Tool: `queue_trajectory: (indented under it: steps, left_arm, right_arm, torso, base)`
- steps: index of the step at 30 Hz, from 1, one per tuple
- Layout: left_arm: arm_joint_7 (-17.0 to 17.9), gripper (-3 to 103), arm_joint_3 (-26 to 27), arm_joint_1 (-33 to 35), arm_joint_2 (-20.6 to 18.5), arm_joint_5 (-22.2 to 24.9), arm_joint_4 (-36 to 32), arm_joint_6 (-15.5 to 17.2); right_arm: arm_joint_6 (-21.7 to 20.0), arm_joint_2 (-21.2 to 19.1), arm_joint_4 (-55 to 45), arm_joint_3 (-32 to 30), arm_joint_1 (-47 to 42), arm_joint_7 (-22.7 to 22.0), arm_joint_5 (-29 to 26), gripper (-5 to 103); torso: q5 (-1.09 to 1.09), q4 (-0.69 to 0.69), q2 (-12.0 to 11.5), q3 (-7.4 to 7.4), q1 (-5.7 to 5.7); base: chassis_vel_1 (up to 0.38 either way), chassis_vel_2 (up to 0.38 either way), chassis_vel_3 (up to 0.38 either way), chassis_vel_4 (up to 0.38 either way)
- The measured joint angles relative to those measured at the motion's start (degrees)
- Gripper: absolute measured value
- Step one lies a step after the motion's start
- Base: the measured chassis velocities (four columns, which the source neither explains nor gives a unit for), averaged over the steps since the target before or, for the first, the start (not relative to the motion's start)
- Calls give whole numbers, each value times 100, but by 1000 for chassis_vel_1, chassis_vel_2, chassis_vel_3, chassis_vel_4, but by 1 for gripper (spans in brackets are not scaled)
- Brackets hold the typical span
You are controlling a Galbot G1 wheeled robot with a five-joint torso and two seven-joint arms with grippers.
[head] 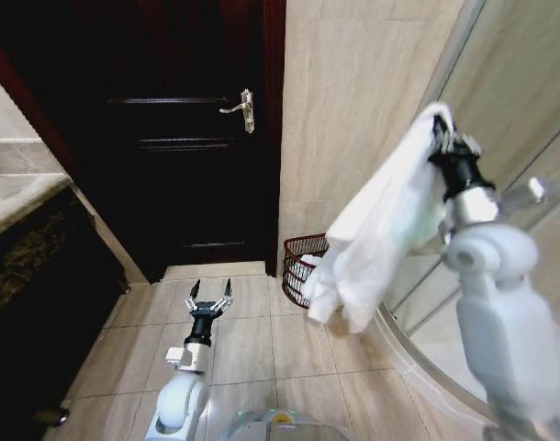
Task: Discard the used towel into the hamper.
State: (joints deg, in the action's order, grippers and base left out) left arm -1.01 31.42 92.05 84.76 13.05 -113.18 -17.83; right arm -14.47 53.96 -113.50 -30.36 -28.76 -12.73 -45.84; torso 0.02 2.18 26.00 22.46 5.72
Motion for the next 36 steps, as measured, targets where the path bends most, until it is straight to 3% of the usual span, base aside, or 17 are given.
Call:
queue_trajectory:
  steps: [4, 10, 14, 18, 20, 26, 36]
  left_arm:
    - [20, 100, 3, -5, 26, -29, 23, -52]
    - [24, 100, -22, -59, 126, -144, -50, -17]
    - [45, 100, 40, 81, 172, -151, -213, 55]
    - [48, 100, 187, 194, 163, -78, -249, 21]
    - [52, 100, 357, 232, 143, -9, -277, -11]
    - [52, 100, 453, 212, 86, 57, -345, -3]
    - [25, 100, 427, 276, 40, 58, -394, -44]
  right_arm:
    - [0, -289, 637, 378, 873, -24, -396, 4]
    - [109, -249, 1694, 1243, 2121, -37, -596, 4]
    - [293, 307, 2837, 1942, 3332, 51, -473, 4]
    - [393, 712, 3441, 2144, 3915, 82, -299, 4]
    - [474, 1074, 4022, 2221, 4368, 177, 73, 4]
    - [570, 1271, 4412, 2205, 4404, 310, 462, 4]
    - [614, 1093, 3977, 2015, 3079, 312, 538, 4]
  torso:
    - [-3, -1, 0, -2, -1]
    - [-2, -2, -2, -3, -2]
    - [-3, 1, -3, -2, -1]
    - [-6, 3, -3, -4, -2]
    - [-9, 4, -3, -4, -2]
    - [-2, 1, -4, -5, -2]
    - [0, -1, -6, -4, -2]
  base:
    - [0, 0, 0, 0]
    - [0, 0, 0, 0]
    - [0, 0, 0, 0]
    - [0, 0, 0, 0]
    - [0, 0, 0, 0]
    - [0, 0, 0, 0]
    - [0, 0, 0, 0]
